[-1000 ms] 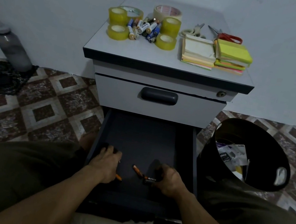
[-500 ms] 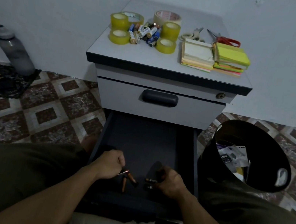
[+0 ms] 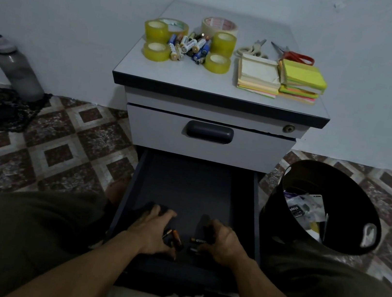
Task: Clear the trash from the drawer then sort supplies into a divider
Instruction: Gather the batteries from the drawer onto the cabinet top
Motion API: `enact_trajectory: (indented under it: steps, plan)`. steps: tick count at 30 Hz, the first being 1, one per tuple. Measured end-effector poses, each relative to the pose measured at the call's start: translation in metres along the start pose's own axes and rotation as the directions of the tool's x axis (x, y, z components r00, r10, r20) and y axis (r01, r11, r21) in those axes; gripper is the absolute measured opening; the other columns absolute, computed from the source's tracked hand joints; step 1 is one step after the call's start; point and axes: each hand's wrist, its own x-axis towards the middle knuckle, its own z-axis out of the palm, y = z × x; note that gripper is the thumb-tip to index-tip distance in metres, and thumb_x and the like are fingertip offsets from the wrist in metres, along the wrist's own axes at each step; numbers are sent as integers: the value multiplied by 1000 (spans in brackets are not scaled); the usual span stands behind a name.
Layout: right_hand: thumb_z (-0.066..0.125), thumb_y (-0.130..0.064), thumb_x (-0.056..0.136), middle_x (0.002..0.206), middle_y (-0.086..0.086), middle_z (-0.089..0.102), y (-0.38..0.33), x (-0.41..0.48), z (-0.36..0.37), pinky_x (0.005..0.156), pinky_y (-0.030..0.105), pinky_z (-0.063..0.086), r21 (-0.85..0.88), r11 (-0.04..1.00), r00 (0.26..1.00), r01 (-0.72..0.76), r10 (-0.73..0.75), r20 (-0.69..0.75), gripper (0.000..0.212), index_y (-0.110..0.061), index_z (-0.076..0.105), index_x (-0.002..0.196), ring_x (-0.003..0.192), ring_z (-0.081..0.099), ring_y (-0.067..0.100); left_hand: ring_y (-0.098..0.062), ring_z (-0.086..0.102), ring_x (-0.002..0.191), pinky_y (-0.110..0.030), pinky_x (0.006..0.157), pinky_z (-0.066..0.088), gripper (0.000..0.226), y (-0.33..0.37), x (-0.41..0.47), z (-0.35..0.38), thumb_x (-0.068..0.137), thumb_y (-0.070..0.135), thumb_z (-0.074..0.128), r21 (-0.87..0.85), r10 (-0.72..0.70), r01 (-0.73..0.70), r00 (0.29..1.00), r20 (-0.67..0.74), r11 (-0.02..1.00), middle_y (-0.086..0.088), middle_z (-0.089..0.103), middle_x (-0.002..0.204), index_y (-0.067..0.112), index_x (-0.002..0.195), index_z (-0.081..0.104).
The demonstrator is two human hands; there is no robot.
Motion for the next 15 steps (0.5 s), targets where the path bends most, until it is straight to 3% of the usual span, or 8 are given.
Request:
enact_trajectory:
  steps: [3,7,11,15]
  plan:
    - [83,-37,73,125,-1,61,2,0,0,101,29,48,57,998,1000,-16,17,-17,61,-21,57,125,115,59,19,-22,48,118,-33,103,43,86,-4,3,-3,70,56,78,-37,42,-42,999,7,998,-2,32,131,43,141,31]
    - [80,-43,73,131,6,55,-1,-1,3,105,29,43,-90,995,999,40,-41,-12,69,-24,51,133,121,52,24,-16,45,111,-21,95,38,78,-3,5,-6,78,42,76,44,176,-177,984,32,983,3,29,125,44,145,34]
    - [71,-31,84,129,12,55,-1,0,5,99,26,43,-122,991,997,51,-57,-44,45,-17,57,125,118,54,28,-14,45,103,-23,89,41,53,4,9,-2,84,32,72,140,301,-303,953,40,942,4,29,121,42,132,50]
    - [72,-26,84,118,8,61,1,2,4,90,24,46,-89,996,995,31,-40,-96,30,-18,65,112,107,60,25,-16,48,104,-22,88,41,42,5,13,5,86,25,71,128,307,-306,952,15,943,5,30,118,38,122,56]
